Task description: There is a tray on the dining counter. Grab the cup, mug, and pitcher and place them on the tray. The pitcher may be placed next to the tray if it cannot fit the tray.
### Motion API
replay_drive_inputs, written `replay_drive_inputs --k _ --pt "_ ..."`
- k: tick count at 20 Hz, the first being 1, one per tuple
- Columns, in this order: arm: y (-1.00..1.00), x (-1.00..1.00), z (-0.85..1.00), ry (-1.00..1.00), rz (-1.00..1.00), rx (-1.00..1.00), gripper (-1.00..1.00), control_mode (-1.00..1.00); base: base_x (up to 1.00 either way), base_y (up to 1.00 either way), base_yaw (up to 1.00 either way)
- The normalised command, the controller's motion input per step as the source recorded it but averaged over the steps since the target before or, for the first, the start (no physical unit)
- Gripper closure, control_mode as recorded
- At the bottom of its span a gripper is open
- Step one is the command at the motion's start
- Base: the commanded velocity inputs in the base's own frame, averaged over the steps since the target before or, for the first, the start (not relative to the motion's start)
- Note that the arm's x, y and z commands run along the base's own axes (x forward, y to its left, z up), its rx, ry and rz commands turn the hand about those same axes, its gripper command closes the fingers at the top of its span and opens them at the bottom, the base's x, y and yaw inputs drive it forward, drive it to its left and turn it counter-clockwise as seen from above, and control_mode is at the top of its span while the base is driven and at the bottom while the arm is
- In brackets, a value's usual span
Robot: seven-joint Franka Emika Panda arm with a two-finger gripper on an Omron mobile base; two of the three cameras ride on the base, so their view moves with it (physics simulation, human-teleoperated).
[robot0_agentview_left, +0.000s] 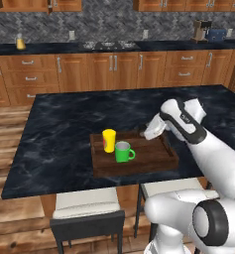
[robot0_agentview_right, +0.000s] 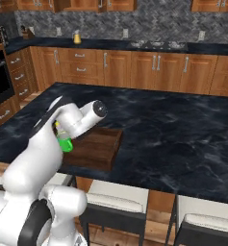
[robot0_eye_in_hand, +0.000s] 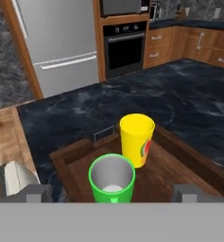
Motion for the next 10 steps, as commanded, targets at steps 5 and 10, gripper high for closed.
replay_drive_inputs --k 5,10 --pt "-0.42 -0.48 0.43 0.00 -0.26 0.00 -1.00 -1.00 0.00 0.00 0.00" --pt "-0.30 -0.40 0.36 0.00 -0.43 -0.01 -1.00 -1.00 0.00 0.00 0.00"
